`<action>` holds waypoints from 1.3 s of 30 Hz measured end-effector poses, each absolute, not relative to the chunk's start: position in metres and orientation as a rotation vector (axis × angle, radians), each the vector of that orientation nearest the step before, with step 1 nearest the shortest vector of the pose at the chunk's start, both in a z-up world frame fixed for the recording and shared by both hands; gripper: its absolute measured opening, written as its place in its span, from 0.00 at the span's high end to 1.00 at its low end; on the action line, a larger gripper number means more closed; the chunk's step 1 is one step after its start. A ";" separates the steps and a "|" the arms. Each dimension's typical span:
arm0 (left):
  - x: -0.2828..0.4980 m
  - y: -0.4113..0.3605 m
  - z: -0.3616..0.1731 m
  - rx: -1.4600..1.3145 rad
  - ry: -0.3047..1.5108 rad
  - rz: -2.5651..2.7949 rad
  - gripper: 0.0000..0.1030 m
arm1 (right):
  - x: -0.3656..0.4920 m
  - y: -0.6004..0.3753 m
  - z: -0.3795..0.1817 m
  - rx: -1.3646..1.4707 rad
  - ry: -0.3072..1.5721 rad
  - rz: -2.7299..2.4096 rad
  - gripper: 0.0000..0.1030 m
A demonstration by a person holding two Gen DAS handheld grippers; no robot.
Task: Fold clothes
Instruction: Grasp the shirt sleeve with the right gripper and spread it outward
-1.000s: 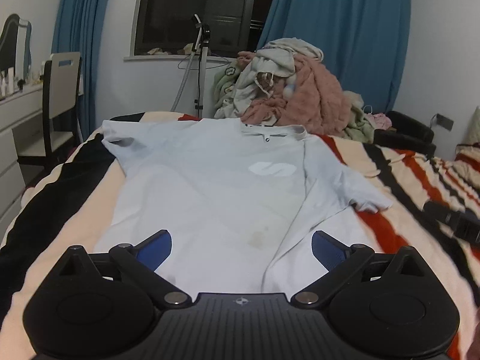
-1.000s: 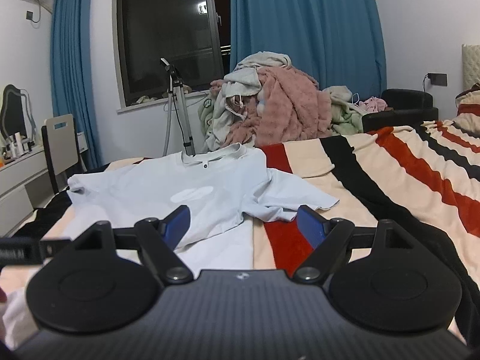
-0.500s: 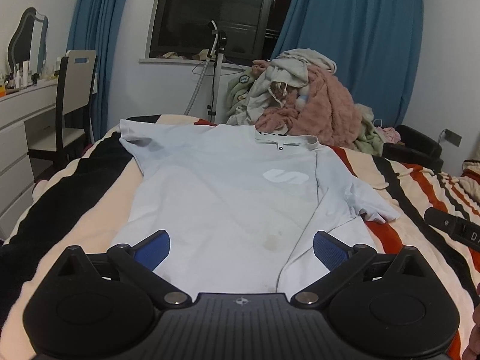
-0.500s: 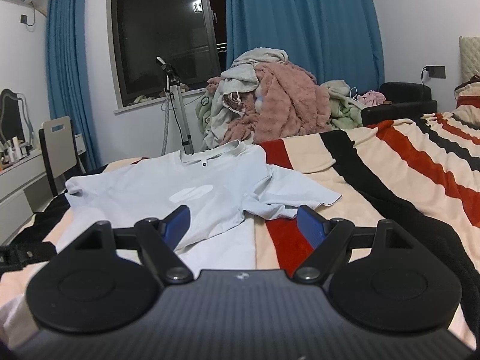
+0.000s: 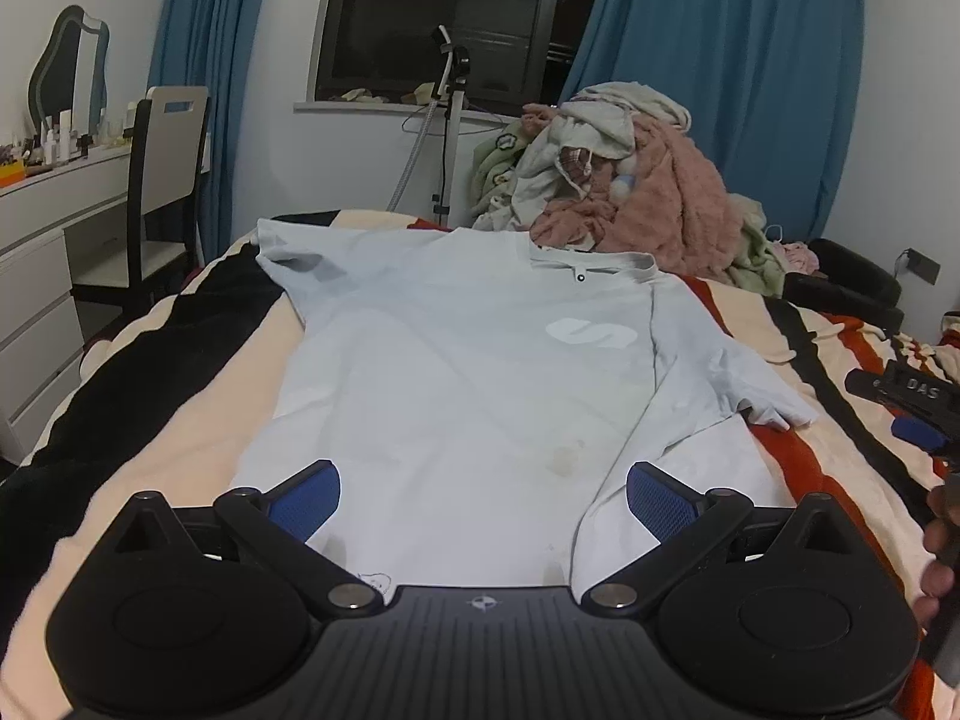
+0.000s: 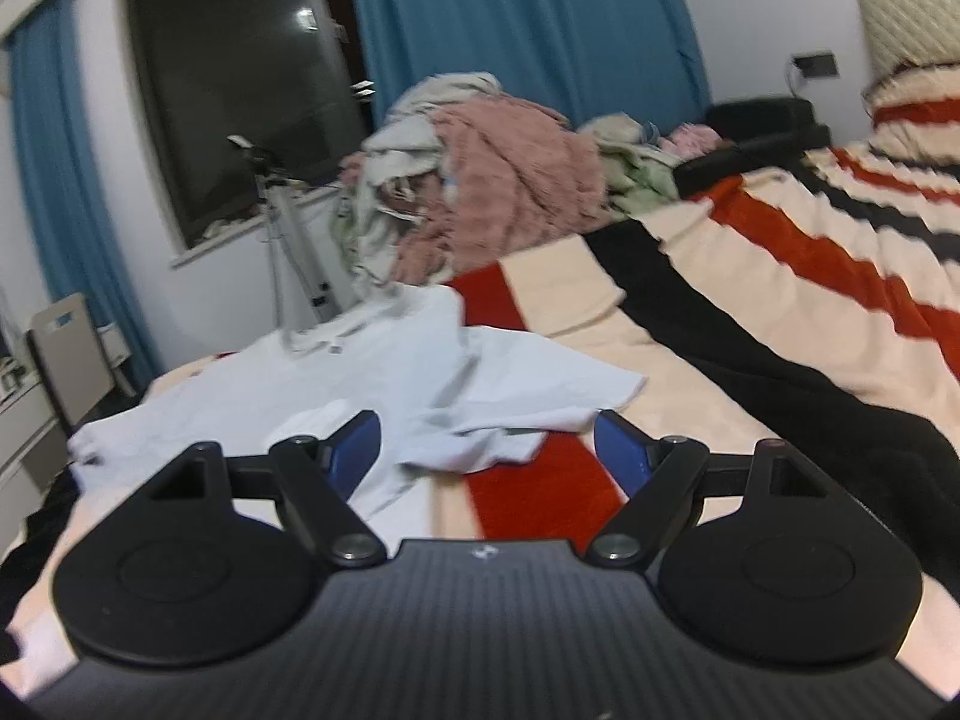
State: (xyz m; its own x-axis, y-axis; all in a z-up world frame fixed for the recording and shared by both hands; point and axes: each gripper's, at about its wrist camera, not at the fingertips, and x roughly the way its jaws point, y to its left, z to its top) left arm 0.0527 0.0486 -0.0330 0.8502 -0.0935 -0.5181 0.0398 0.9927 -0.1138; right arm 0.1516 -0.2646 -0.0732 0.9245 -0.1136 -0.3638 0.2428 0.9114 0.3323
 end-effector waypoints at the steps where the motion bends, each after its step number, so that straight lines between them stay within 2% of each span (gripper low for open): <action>1: 0.054 0.049 -0.034 -0.099 0.553 -0.068 0.00 | 0.157 -0.272 -0.078 0.409 0.353 -0.196 0.22; 6: 0.059 0.048 -0.041 -0.090 0.575 -0.060 0.00 | 0.190 -0.319 -0.113 0.608 0.370 -0.198 0.22; 9: 0.064 0.049 -0.044 -0.106 0.593 -0.052 0.00 | 0.214 -0.341 -0.134 0.700 0.384 -0.185 0.29; 15: 0.085 0.049 -0.054 -0.154 0.599 -0.069 0.00 | 0.265 -0.364 -0.156 0.786 0.416 -0.168 0.30; 17: 0.093 0.048 -0.057 -0.161 0.594 -0.084 0.00 | 0.282 -0.372 -0.163 0.814 0.426 -0.163 0.40; 18: 0.097 0.047 -0.059 -0.164 0.592 -0.091 0.00 | 0.291 -0.376 -0.167 0.828 0.432 -0.160 0.50; 19: 0.099 0.046 -0.061 -0.164 0.592 -0.096 0.00 | 0.299 -0.380 -0.171 0.843 0.437 -0.157 0.66; 20: 0.101 0.044 -0.062 -0.163 0.593 -0.100 0.00 | 0.308 -0.384 -0.174 0.857 0.442 -0.154 0.77; 21: 0.103 0.044 -0.064 -0.166 0.603 -0.103 0.00 | 0.316 -0.387 -0.174 0.852 0.445 -0.151 0.92; 31: 0.125 0.036 -0.077 -0.190 0.637 -0.164 0.00 | 0.386 -0.442 -0.072 0.398 0.336 -0.236 0.94; 36: 0.138 0.025 -0.093 -0.151 0.680 -0.193 0.00 | 0.402 -0.447 -0.083 0.324 0.372 -0.278 0.94; 39: 0.146 0.023 -0.100 -0.149 0.698 -0.187 0.00 | 0.412 -0.449 -0.089 0.279 0.393 -0.304 0.87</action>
